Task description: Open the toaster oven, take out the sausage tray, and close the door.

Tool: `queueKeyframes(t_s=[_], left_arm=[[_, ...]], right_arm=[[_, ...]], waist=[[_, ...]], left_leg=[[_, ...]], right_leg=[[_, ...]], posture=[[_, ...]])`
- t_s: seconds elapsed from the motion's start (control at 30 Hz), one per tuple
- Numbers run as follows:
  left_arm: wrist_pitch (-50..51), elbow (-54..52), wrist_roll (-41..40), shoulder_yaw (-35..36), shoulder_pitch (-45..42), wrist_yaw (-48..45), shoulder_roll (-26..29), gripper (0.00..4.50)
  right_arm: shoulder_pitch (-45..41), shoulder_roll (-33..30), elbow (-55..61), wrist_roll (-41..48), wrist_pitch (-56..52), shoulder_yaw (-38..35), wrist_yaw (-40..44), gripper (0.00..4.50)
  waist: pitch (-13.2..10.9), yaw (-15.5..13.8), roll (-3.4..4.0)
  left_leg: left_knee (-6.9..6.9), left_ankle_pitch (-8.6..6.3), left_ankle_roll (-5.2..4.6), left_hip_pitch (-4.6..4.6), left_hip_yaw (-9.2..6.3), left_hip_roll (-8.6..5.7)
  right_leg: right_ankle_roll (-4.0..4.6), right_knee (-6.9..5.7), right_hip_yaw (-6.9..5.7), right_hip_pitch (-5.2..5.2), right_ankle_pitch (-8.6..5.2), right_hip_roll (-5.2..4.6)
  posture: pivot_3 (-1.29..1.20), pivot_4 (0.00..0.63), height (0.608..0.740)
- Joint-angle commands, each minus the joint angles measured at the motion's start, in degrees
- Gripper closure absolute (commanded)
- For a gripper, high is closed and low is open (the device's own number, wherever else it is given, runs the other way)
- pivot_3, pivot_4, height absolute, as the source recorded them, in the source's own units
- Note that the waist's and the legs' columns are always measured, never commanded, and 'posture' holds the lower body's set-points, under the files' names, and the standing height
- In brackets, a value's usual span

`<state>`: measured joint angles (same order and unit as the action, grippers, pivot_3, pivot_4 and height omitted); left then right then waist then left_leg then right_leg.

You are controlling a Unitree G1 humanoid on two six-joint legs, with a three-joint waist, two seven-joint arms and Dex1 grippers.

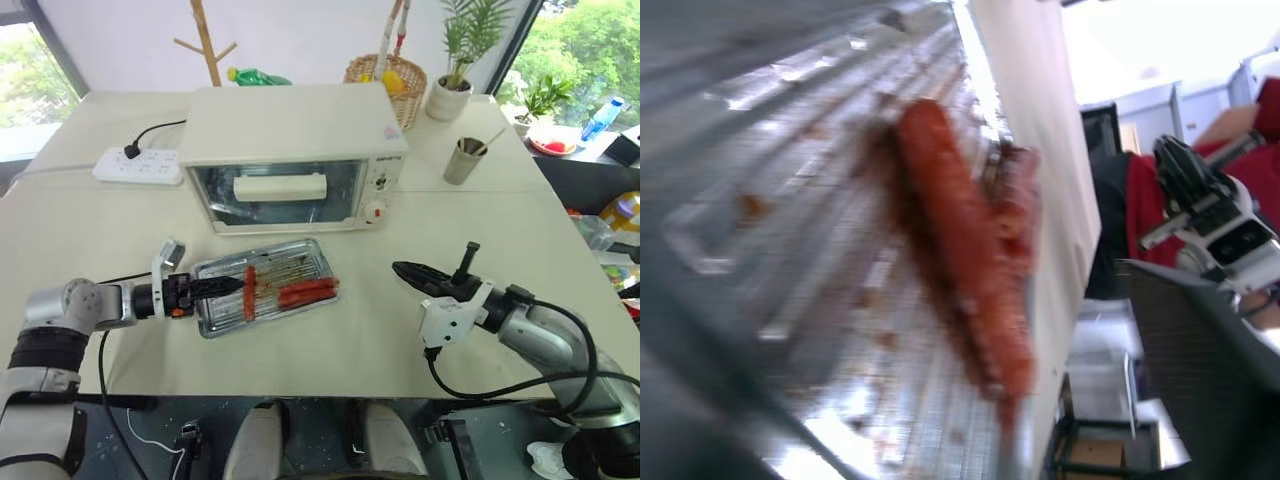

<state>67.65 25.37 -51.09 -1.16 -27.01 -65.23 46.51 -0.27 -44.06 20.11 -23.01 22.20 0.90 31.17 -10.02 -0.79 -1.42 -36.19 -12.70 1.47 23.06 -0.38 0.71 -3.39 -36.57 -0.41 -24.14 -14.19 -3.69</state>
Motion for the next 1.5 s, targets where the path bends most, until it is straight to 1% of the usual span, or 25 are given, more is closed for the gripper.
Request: queueKeyframes(t_s=[0.03, 0.1, 0.17, 0.23, 0.33, 0.4, 0.43, 0.5, 0.6, 0.67, 0.73, 0.83, 0.97, 1.03, 1.13, 1.23, 1.3, 1.37, 1.4, 1.47, 1.5], left_arm=[[-3.08, 4.32, 7.06, -0.95, 1.52, 1.51, 0.86, 0.04], [-3.57, 3.66, 7.47, 1.13, 3.24, 1.09, 3.26, 0.04], [-4.11, 2.88, 7.85, 2.17, 4.47, 0.86, 4.68, 0.04], [-4.83, 2.52, 8.44, 2.94, 5.64, 0.82, 5.99, 0.04], [-7.56, 0.37, 9.82, 4.92, 9.61, 0.38, 9.92, 0.04], [-12.03, -1.81, 12.03, 6.04, 13.25, 0.45, 12.68, 0.04], [-14.18, -2.57, 13.10, 6.70, 14.78, 0.68, 13.90, 0.04], [-17.31, -3.42, 14.42, 8.08, 16.88, 0.81, 15.47, 0.04], [-20.76, -4.24, 16.01, 11.33, 19.63, 0.59, 17.52, 0.04], [-24.56, -4.91, 17.58, 14.81, 21.50, 1.71, 18.79, 0.04], [-27.99, -7.55, 18.20, 18.68, 23.08, 2.04, 19.29, 0.04], [-28.56, -13.39, 15.76, 24.48, 22.82, 1.87, 18.73, 0.04], [-28.17, -21.79, 12.24, 29.28, 20.32, 2.93, 16.60, 0.04], [-29.05, -24.88, 11.50, 30.02, 18.86, 3.41, 15.40, 0.04], [-29.36, -27.57, 11.34, 29.89, 18.07, 2.63, 15.26, 0.04], [-27.40, -29.44, 9.51, 30.70, 16.76, 1.22, 16.83, 0.04], [-27.65, -30.55, 9.69, 31.22, 17.76, -1.09, 18.19, 0.04], [-28.62, -31.55, 10.46, 32.12, 20.19, -3.93, 19.46, 0.04], [-28.65, -31.90, 10.50, 32.82, 21.10, -4.89, 19.91, 0.04], [-28.30, -31.73, 10.67, 34.35, 22.36, -5.99, 20.90, 0.04], [-28.39, -31.61, 11.14, 35.29, 23.31, -6.76, 21.49, 0.01]], right_arm=[[-0.09, -0.18, 1.61, 0.53, 0.45, -1.60, -0.78, 4.50], [-0.70, -0.42, 0.25, 1.20, 1.00, -1.40, -0.62, 4.50], [-1.16, -0.45, -0.51, 1.41, 1.30, -1.14, -0.57, 4.50], [-1.79, -0.28, -1.21, 1.33, 1.58, -0.70, -0.62, 4.50], [-3.65, 0.36, -3.18, 2.18, 2.57, 0.84, -0.28, 4.50], [-4.72, 0.62, -4.33, 3.67, 3.30, 1.98, 0.57, 4.50], [-5.11, 0.72, -4.74, 4.52, 3.43, 2.46, 1.11, 4.50], [-5.73, 0.78, -5.31, 5.52, 3.69, 3.17, 1.78, 4.50], [-6.45, 0.88, -5.85, 6.78, 3.59, 4.11, 2.77, 4.50], [-6.06, 1.16, -5.59, 10.27, 2.88, 4.76, 4.55, 4.50], [-4.96, 1.44, -3.96, 15.60, 0.73, 5.42, 7.25, 4.50], [-4.00, 2.02, -0.05, 22.98, -5.91, 5.69, 10.73, 4.50], [-4.21, 3.21, 5.94, 34.57, -21.99, 3.89, 12.68, 4.50], [-5.60, 3.93, 7.67, 41.03, -32.05, 1.90, 11.22, 4.50], [-8.31, 4.40, 9.28, 49.54, -46.16, -1.47, 8.50, 4.50], [-11.12, 2.87, 8.96, 62.94, -62.90, -7.10, 6.54, 4.50], [-11.98, 0.95, 8.98, 69.49, -69.62, -10.41, 7.13, 4.50], [-11.63, -1.58, 9.83, 72.83, -71.85, -12.98, 9.57, 4.50], [-11.05, -3.11, 10.37, 73.15, -71.94, -13.80, 11.07, 4.50], [-9.11, -6.52, 11.53, 70.24, -69.54, -14.05, 14.00, 4.50], [-7.85, -8.16, 12.05, 70.08, -68.83, -14.72, 16.27, 4.26]], waist=[[0.06, 0.14, 0.10], [0.06, 0.39, 0.10], [0.09, 1.14, 0.11], [0.09, 1.80, 0.11], [0.09, 2.71, 0.10], [0.08, 3.34, 0.10], [0.08, 3.42, 0.09], [0.08, 3.35, 0.10], [0.07, 3.19, 0.11], [0.04, 3.19, 0.07], [-0.03, 3.11, -0.06], [-0.15, 2.30, -0.29], [-0.20, 0.93, -0.40], [-0.20, 0.61, -0.40], [-0.22, 0.59, -0.40], [-0.25, 0.51, -0.42], [-0.32, 0.43, -0.43], [-0.33, 0.44, -0.42], [-0.35, 0.46, -0.39], [-0.40, 0.42, -0.32], [-0.42, 0.37, -0.36]], left_leg=[[0.01, 0.00, 0.00, -0.10, 0.01, 0.01], [0.08, -0.01, -0.01, -0.41, 0.02, 0.05], [0.18, -0.06, -0.08, -0.75, 0.01, 0.20], [0.27, -0.07, -0.09, -0.78, -0.08, 0.28], [0.50, -0.07, -0.09, -0.95, -0.06, 0.40], [0.67, -0.07, -0.10, -1.03, -0.04, 0.49], [0.79, -0.07, -0.10, -1.09, -0.01, 0.55], [1.03, -0.07, -0.10, -1.29, 0.07, 0.63], [1.13, -0.07, -0.10, -1.33, 0.07, 0.79], [1.16, -0.07, -0.09, -1.30, 0.07, 0.85], [1.18, -0.08, -0.09, -1.20, 0.09, 0.89], [1.06, -0.07, -0.09, -0.65, 0.08, 0.90], [0.95, -0.07, -0.09, -0.47, 0.14, 0.81], [0.95, -0.07, -0.08, -0.48, 0.26, 0.78], [0.93, -0.07, -0.08, -0.49, 0.37, 0.77], [0.98, -0.08, -0.08, -0.50, 0.38, 0.81], [1.00, -0.08, -0.08, -0.47, 0.35, 0.84], [1.04, -0.08, -0.09, -0.47, 0.37, 0.84], [1.05, -0.09, -0.10, -0.45, 0.39, 0.84], [1.05, -0.12, -0.15, -0.44, 0.50, 0.83], [1.05, -0.12, -0.16, -0.42, 0.58, 0.84]], right_leg=[[-0.03, 0.00, 0.00, 0.07, -0.02, 0.01], [-0.21, 0.00, 0.00, 0.30, -0.13, 0.05], [-0.22, 0.07, 0.00, 0.58, -0.15, 0.05], [-0.22, 0.15, -0.01, 0.59, -0.15, 0.08], [-0.19, 0.16, 0.06, 0.57, -0.13, 0.11], [-0.07, 0.16, 0.07, 0.54, -0.12, 0.16], [0.12, 0.17, 0.07, 0.53, -0.06, 0.18], [0.26, 0.17, 0.10, 0.55, -0.12, 0.26], [0.33, 0.17, 0.09, 0.52, -0.26, 0.46], [0.34, 0.17, 0.08, 0.48, -0.29, 0.49], [0.36, 0.17, 0.08, 0.40, -0.28, 0.49], [0.48, 0.16, 0.06, -0.07, -0.18, 0.48], [0.50, 0.17, 0.05, -0.19, -0.15, 0.34], [0.50, 0.19, 0.06, -0.18, -0.15, 0.21], [0.49, 0.20, 0.06, -0.19, -0.14, 0.16], [0.49, 0.20, 0.04, -0.22, -0.13, 0.20], [0.49, 0.20, 0.00, -0.24, -0.13, 0.24], [0.49, 0.22, 0.00, -0.26, -0.13, 0.24], [0.49, 0.25, 0.01, -0.28, -0.14, 0.24], [0.48, 0.29, 0.01, -0.28, -0.14, 0.25], [0.48, 0.30, 0.00, -0.29, -0.15, 0.28]], posture=[[0.00, 0.150, 0.740], [0.00, 0.150, 0.740], [0.00, 0.150, 0.740], [0.00, 0.150, 0.740], [0.00, 0.150, 0.740], [0.00, 0.150, 0.740], [0.00, 0.150, 0.740], [0.00, 0.150, 0.740], [0.00, 0.150, 0.740], [0.00, 0.150, 0.740], [0.00, 0.150, 0.740], [0.00, 0.150, 0.740], [0.00, 0.150, 0.740], [0.00, 0.150, 0.740], [0.00, 0.150, 0.740], [0.00, 0.150, 0.740], [0.00, 0.150, 0.740], [0.00, 0.150, 0.740], [0.00, 0.150, 0.740], [0.00, 0.150, 0.740], [0.00, 0.150, 0.740]])
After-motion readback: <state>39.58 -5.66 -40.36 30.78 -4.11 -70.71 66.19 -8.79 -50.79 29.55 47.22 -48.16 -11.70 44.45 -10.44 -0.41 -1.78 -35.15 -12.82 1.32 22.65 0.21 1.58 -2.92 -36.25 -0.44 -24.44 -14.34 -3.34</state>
